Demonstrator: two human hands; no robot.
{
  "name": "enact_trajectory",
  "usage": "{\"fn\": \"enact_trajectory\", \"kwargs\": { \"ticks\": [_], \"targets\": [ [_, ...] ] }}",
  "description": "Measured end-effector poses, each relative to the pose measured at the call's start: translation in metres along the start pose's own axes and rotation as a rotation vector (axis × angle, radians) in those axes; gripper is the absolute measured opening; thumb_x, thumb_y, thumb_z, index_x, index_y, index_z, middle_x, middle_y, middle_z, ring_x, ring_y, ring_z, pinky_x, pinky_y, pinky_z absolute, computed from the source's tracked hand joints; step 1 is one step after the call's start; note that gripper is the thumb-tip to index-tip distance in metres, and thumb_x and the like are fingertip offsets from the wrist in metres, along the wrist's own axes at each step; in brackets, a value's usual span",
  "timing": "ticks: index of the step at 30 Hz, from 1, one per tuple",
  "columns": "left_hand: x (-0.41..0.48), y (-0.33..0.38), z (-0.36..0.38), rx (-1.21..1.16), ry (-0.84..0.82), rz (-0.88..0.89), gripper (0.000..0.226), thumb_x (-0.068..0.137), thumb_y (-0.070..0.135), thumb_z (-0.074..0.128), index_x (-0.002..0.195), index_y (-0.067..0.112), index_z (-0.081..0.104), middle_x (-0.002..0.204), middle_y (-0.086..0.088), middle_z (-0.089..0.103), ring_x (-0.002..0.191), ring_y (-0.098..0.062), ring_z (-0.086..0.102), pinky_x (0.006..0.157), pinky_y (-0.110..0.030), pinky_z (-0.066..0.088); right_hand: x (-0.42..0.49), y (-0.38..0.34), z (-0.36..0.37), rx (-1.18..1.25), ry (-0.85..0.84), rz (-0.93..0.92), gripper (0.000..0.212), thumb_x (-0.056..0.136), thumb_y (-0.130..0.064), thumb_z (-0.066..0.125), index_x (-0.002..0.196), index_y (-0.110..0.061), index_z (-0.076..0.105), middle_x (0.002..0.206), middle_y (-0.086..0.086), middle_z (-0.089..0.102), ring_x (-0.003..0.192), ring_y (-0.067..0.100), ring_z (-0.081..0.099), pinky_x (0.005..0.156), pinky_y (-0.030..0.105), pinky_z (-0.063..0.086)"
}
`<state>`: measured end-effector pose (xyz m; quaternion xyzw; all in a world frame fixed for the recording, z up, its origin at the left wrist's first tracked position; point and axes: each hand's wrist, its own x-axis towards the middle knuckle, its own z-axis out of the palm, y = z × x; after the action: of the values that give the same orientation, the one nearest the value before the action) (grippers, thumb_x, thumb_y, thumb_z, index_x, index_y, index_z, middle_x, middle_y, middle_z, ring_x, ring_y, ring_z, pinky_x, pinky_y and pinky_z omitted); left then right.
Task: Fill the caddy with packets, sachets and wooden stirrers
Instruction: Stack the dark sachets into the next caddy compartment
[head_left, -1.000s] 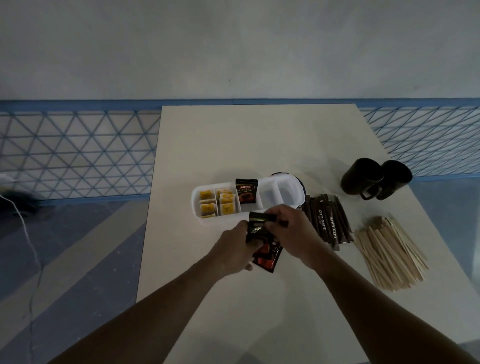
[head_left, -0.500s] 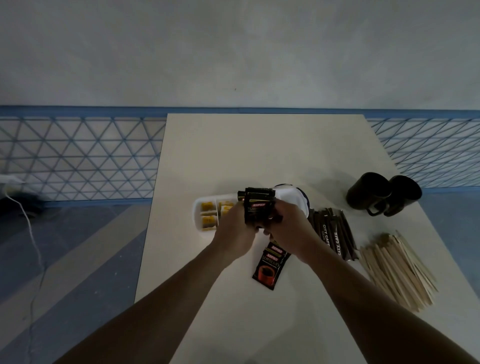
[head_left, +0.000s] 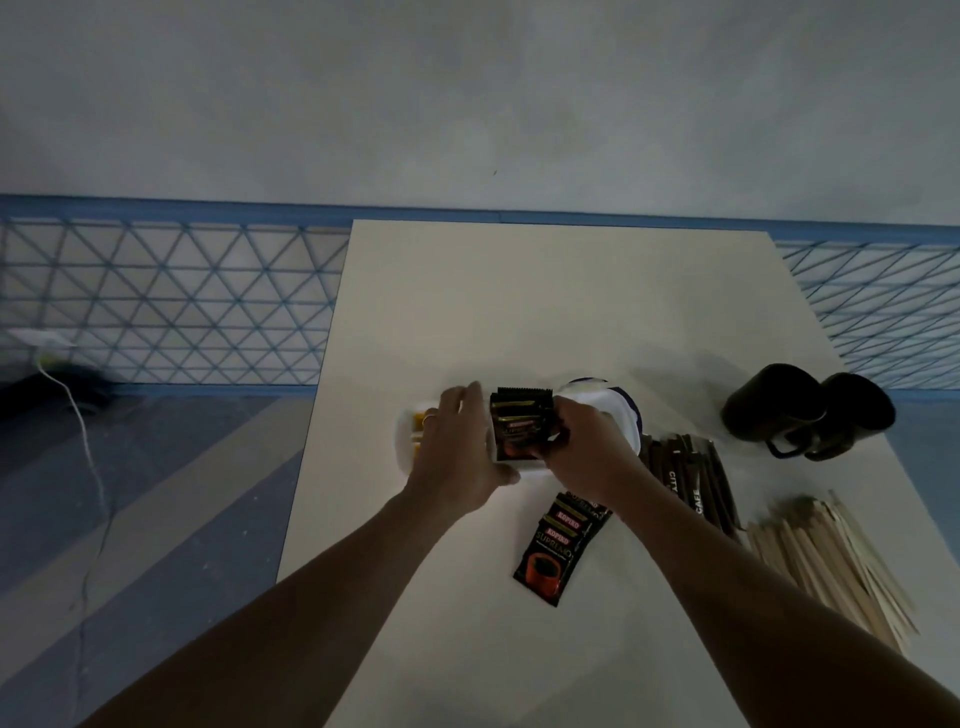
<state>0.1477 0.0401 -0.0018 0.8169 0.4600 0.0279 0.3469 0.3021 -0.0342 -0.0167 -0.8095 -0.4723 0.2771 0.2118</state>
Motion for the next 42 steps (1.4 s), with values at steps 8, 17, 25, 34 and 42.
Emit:
{"fn": "enact_trajectory", "kwargs": {
  "ticks": [8, 17, 25, 34, 42],
  "targets": [
    [0.014, -0.009, 0.007, 0.090, 0.031, 0.099, 0.078, 0.070, 0.035, 0.083, 0.136, 0.023, 0.045, 0.134, -0.004, 0.050, 0.116, -0.032, 0.053, 0.100, -0.045, 0.043, 0.009, -0.003, 0.006, -0.011, -0.018, 0.011, 0.033, 0.085, -0.013, 0.067, 0.118, -0.020, 0.065, 0.091, -0.005, 0.070, 0.082, 0.014, 0.064, 0.061, 0.018, 0.045],
    [0.019, -0.011, 0.002, -0.065, 0.095, 0.070, 0.071, 0.074, 0.010, 0.082, 0.135, 0.014, 0.047, 0.137, -0.010, 0.049, 0.118, -0.024, 0.054, 0.089, -0.025, 0.043, 0.008, -0.006, -0.010, -0.025, -0.095, 0.008, 0.041, 0.085, -0.009, 0.068, 0.123, -0.023, 0.065, 0.093, -0.007, 0.066, 0.089, 0.013, 0.063, 0.061, 0.009, 0.038],
    [0.026, -0.010, 0.006, 0.011, 0.063, 0.042, 0.066, 0.063, 0.016, 0.088, 0.123, 0.011, 0.060, 0.121, -0.010, 0.056, 0.107, -0.028, 0.058, 0.092, -0.041, 0.050, 0.005, -0.022, -0.012, -0.091, -0.095, -0.055, 0.022, 0.080, 0.001, 0.061, 0.097, -0.013, 0.068, 0.073, -0.010, 0.057, 0.074, 0.012, 0.057, 0.060, 0.012, 0.039],
    [0.029, -0.007, 0.013, 0.025, 0.095, 0.075, 0.060, 0.063, 0.010, 0.085, 0.118, 0.011, 0.061, 0.110, -0.012, 0.060, 0.102, -0.029, 0.060, 0.085, -0.039, 0.052, 0.004, -0.021, -0.006, -0.117, -0.057, -0.087, 0.015, 0.082, -0.009, 0.069, 0.093, -0.014, 0.060, 0.074, -0.009, 0.058, 0.067, 0.007, 0.051, 0.061, 0.020, 0.040],
    [0.025, -0.010, 0.006, -0.060, 0.147, 0.029, 0.033, 0.072, 0.013, 0.084, 0.097, 0.009, 0.063, 0.105, -0.006, 0.060, 0.091, -0.020, 0.061, 0.069, -0.024, 0.041, 0.006, -0.008, -0.012, -0.024, 0.127, -0.071, 0.042, 0.081, -0.024, 0.078, 0.116, -0.021, 0.054, 0.095, -0.005, 0.067, 0.073, 0.006, 0.063, 0.057, 0.020, 0.049]
  ]
}}
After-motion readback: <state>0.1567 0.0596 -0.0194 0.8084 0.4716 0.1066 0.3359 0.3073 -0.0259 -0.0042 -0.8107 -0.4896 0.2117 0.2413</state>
